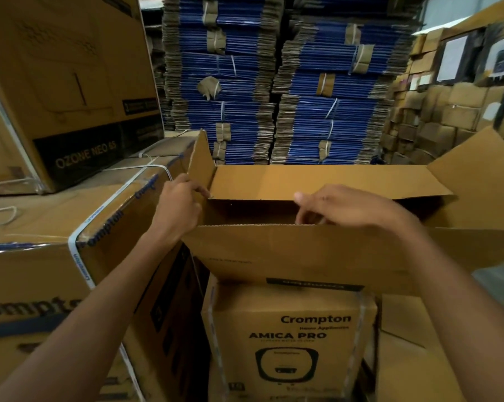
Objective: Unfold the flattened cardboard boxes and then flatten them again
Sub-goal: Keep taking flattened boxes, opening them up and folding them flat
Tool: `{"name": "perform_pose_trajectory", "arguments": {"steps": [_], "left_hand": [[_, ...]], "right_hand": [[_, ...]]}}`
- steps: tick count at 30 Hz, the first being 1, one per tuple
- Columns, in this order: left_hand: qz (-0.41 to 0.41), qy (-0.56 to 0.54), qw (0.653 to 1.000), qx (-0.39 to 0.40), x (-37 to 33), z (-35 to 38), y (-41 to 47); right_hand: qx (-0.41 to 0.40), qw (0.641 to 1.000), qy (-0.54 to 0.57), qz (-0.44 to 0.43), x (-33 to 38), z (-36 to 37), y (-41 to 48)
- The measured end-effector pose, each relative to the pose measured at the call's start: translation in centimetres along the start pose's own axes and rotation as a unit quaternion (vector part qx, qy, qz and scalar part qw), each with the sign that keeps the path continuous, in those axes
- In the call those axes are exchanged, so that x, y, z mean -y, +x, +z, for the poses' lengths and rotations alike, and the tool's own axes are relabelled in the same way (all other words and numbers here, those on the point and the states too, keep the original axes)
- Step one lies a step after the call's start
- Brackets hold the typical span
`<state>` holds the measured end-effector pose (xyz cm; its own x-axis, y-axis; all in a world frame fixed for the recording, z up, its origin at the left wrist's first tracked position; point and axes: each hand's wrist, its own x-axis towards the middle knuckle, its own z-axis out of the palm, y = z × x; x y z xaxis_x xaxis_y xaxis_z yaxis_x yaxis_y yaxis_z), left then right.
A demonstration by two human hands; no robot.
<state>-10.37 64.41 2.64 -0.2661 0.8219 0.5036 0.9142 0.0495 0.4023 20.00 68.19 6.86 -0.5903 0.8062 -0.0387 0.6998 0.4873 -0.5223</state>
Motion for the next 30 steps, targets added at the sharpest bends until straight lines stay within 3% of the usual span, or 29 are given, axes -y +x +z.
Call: {"name": "perform_pose_trajectory", "arguments": {"steps": [2, 5, 8, 12, 17, 25, 30], "left_hand": [[-0.005, -0.001, 1.000, 0.003, 0.2, 0.2, 0.2], [-0.009, -0.004, 1.000, 0.007, 0.0, 0.4, 0.4], [-0.007, 0.007, 1.000, 0.010, -0.1, 0.3, 0.3], [-0.002, -0.003, 1.000, 0.000, -0.1, 0.0, -0.2], [-0.024, -0.020, 0.999, 0.019, -0.4, -0.2, -0.6], [-0.017, -0.060, 0.998, 0.030, -0.1, -0.3, -1.5], [-0.003, -0.068, 0.997, 0.035, -0.8, 0.1, -1.3]], "right_hand": [[-0.005, 0.999, 0.031, 0.043, -0.6, -1.1, 2.1], [0.053, 0.981, -0.146, 0.114, -2.0, -1.0, 5.1], [0.107, 0.959, -0.201, 0.169, -3.0, -0.4, 6.0], [0.010, 0.967, -0.213, 0.138, -3.4, -1.2, 6.9], [-0.183, 0.953, -0.206, 0.123, -2.6, -4.2, 8.6], [-0.271, 0.931, -0.208, 0.133, -1.3, -7.5, 11.6], [-0.265, 0.930, -0.211, 0.139, -0.3, -7.0, 13.3]]}}
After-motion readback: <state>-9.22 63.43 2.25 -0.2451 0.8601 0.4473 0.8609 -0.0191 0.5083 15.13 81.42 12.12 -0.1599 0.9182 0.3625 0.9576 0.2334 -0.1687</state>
